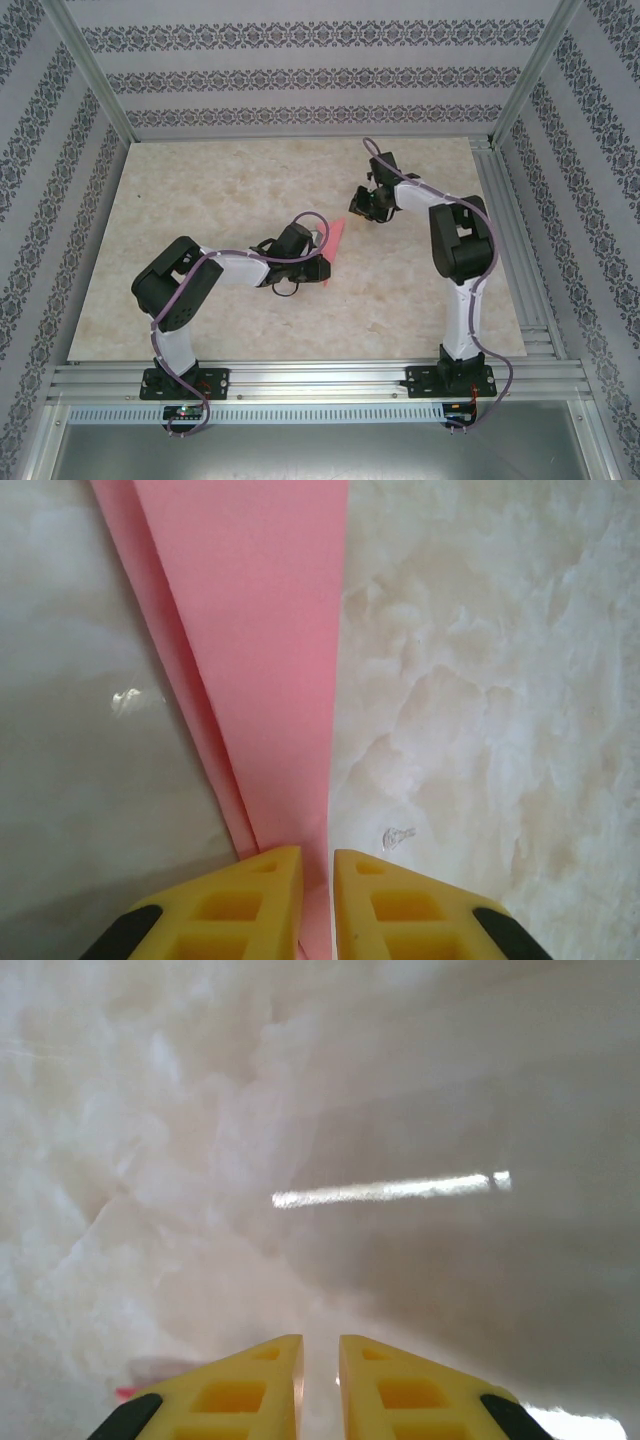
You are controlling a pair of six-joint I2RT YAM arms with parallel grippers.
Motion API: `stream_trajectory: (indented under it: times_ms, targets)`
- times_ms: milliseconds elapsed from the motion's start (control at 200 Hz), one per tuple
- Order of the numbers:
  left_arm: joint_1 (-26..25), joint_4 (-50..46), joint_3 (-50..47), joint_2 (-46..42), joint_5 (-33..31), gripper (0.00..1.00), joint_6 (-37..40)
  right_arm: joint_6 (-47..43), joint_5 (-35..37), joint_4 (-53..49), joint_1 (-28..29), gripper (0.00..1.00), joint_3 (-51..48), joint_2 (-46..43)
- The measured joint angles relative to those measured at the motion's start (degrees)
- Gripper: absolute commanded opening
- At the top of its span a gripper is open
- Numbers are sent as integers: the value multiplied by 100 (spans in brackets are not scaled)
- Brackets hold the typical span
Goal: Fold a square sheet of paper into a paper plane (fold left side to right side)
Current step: Fold the wing for the fifth time at the center of the table.
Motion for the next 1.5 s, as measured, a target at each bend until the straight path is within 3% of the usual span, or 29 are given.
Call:
stream_trajectory:
  times_ms: [180, 410, 614, 1499]
  targets:
    - [0, -66, -11, -28, 33, 20, 0, 275, -321, 549, 323, 17, -675, -796]
    - [-2, -142, -42, -79, 72, 20, 0, 664, -476, 949, 916, 16, -890, -529]
    - [-7, -173, -144, -164, 192, 20, 92, 758, -446, 955, 876, 16, -883, -24]
    - [-334, -452, -411, -448, 424, 20, 581, 627, -409, 739, 837, 16, -697, 52]
